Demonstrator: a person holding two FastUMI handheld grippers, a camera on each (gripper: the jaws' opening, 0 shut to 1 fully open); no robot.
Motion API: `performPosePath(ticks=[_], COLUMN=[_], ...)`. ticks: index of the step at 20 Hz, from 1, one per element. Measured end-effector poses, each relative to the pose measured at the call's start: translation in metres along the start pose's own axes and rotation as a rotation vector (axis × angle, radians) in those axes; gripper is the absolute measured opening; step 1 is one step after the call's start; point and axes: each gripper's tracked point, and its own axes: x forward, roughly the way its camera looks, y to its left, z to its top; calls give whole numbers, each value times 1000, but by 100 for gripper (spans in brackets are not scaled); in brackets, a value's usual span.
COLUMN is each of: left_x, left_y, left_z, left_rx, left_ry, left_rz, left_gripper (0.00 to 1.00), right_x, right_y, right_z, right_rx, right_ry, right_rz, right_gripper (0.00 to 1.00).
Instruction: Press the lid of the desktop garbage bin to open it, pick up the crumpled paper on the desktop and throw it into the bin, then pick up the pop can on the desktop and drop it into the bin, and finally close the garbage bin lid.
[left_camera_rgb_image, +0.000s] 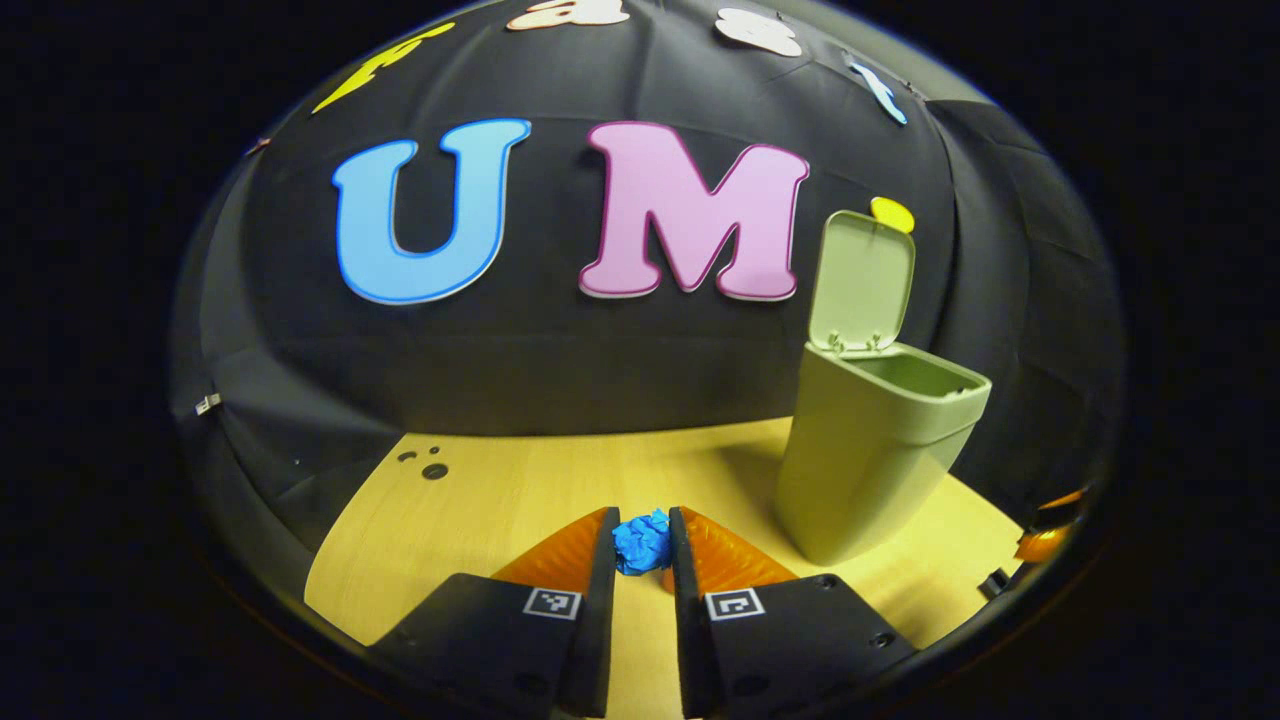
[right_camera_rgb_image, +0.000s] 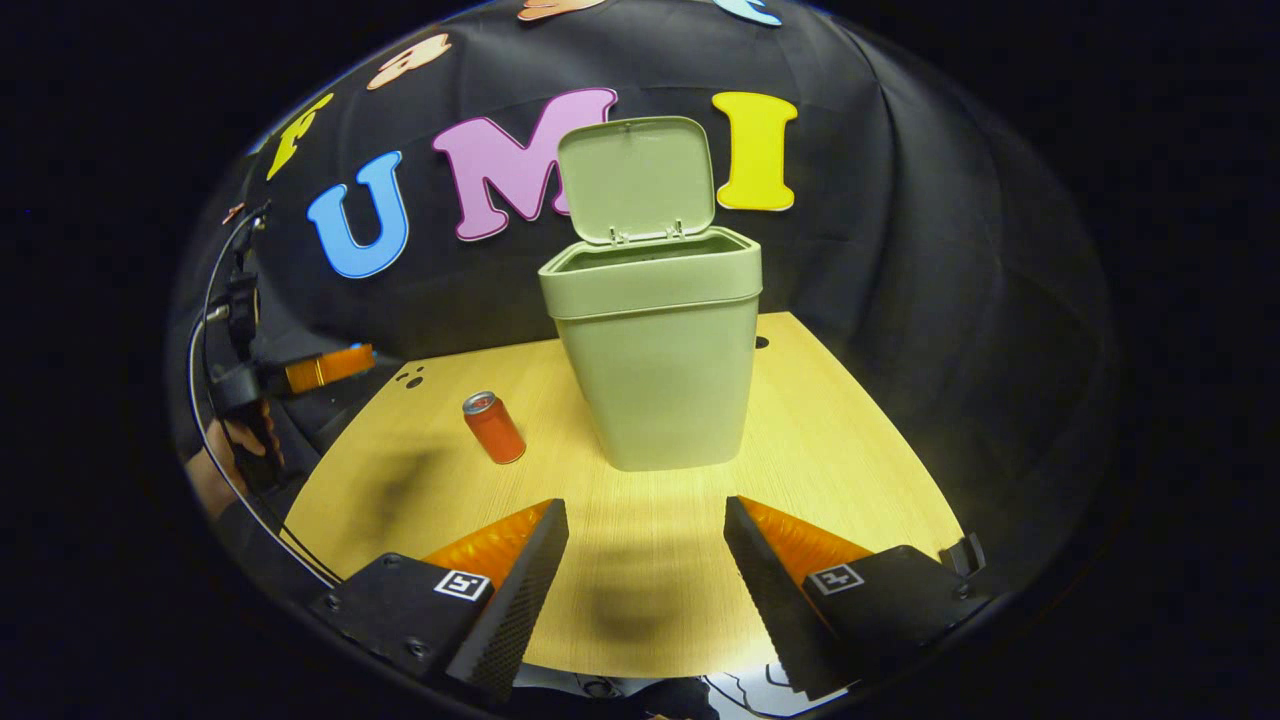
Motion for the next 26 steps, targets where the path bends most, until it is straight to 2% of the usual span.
performPosePath(ticks=[5, 8, 14, 17, 20, 22, 26], left_x=[33, 52, 86, 100, 111, 114, 118], left_y=[-88, -142, -225, -244, -246, -247, -243], left_z=[62, 79, 75, 57, 46, 42, 42], left_rx=[19, 29, 62, 57, 44, 38, 43], left_ry=[-80, -92, -59, 7, 42, 47, 40], left_rz=[-121, -204, -322, -352, -352, -346, -321], left_gripper=[31, 31, 31, 31, 33, 35, 62], right_x=[16, 20, 27, 26, 23, 22, 23], right_y=[-15, -19, -34, -46, -52, -55, -58], right_z=[2, 4, 2, 2, 5, 2, 1], right_rx=[-19, -55, -79, -86, -118, -122, -124], right_ry=[15, 19, 36, 38, 26, 34, 44], right_rz=[34, 64, 81, 64, 54, 55, 54], right_gripper=[99, 99, 99, 99, 99, 99, 99])
